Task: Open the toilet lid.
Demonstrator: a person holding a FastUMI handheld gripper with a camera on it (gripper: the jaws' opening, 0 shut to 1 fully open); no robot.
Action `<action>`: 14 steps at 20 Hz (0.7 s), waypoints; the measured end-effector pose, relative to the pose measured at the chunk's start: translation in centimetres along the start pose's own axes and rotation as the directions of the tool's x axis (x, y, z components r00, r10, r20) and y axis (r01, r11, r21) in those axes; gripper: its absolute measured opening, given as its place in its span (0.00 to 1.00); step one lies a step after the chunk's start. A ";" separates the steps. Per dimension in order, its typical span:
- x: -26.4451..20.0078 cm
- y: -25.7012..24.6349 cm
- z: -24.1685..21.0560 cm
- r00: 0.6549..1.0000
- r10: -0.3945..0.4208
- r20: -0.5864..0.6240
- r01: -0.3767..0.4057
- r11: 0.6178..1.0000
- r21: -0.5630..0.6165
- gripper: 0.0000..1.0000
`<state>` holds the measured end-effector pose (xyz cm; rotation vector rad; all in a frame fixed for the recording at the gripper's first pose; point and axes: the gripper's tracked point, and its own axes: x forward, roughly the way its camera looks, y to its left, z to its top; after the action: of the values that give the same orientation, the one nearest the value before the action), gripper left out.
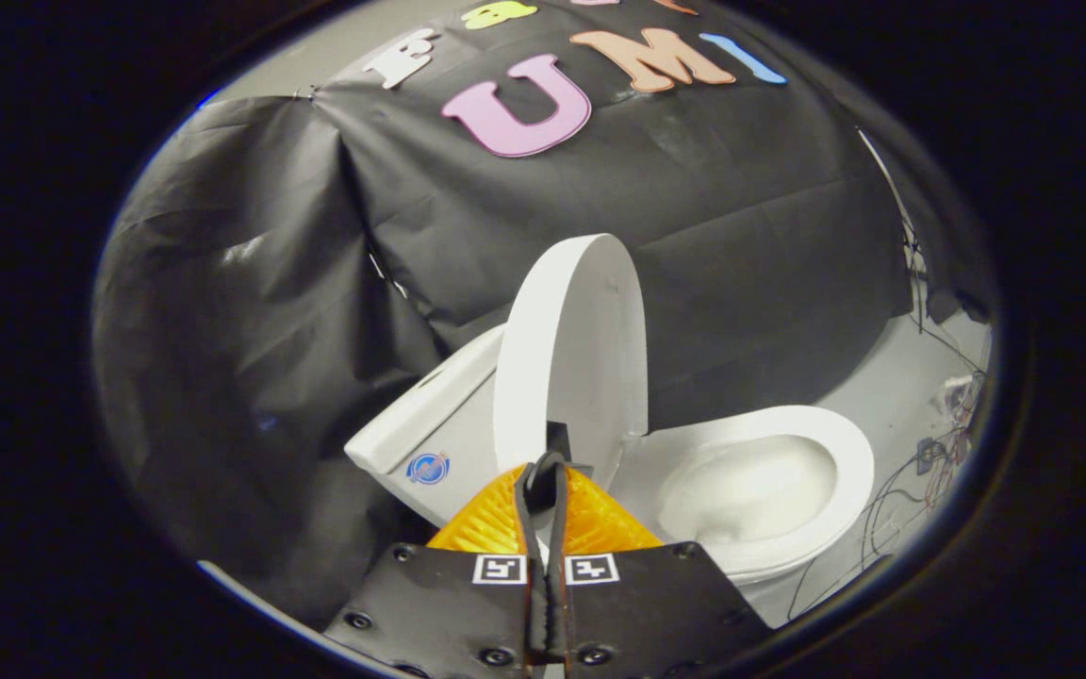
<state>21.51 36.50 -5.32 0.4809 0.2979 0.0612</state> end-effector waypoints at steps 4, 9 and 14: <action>0.6 1.2 -0.1 1.000 -0.016 -0.018 0.016 1.000 -0.012 0.01; 1.4 3.0 0.2 0.998 -0.051 -0.030 0.048 0.993 -0.112 0.01; 2.4 5.1 0.1 0.998 -0.059 -0.004 0.059 0.992 -0.116 0.03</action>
<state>23.89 41.24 -3.51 0.3570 0.3136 0.0223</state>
